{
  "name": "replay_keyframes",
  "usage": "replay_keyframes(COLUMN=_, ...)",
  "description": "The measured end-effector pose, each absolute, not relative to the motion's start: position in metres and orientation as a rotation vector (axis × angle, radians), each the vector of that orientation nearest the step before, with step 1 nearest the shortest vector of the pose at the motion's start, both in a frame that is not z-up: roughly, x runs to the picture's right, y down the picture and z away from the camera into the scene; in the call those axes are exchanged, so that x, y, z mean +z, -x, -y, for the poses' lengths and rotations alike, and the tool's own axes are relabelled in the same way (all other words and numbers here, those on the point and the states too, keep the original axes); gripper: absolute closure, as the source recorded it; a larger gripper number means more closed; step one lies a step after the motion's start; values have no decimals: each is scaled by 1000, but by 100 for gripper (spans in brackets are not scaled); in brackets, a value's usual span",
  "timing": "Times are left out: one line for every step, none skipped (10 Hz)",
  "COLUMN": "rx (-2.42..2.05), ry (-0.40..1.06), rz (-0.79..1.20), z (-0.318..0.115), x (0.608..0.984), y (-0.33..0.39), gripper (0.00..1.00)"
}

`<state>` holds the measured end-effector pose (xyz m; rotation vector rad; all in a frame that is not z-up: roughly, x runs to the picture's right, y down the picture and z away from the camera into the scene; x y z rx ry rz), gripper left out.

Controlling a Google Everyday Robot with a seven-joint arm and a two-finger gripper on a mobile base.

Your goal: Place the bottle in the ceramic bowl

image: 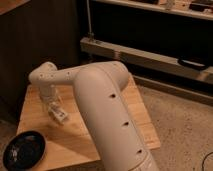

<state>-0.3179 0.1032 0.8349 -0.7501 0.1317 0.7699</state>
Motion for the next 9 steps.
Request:
replay_keyframes(rx=766, ry=749, rz=-131, z=-105, x=837, y=318, gripper=35)
replay_keyframes(rx=761, ry=750, rz=-132, z=-108, x=838, y=319, gripper=35)
replay_keyframes(rx=754, ry=749, rz=-132, z=-110, x=838, y=321, gripper=35)
replay_keyframes(rx=745, ry=742, rz=-137, z=-113, x=840, y=322, gripper=35)
replay_keyframes(rx=741, ry=730, rz=-146, z=-114, x=842, y=323, gripper=35)
replay_keyframes(rx=728, ry=717, rz=-162, z=-118, x=844, y=325, gripper=35)
replay_keyframes(rx=716, ry=708, rz=-171, z=-121, x=847, y=326, gripper=35)
replay_keyframes(rx=709, ry=705, rz=-178, z=-123, x=849, y=326, gripper=35)
replay_keyframes(rx=706, ry=702, rz=-181, z=-125, x=852, y=326, gripper=35)
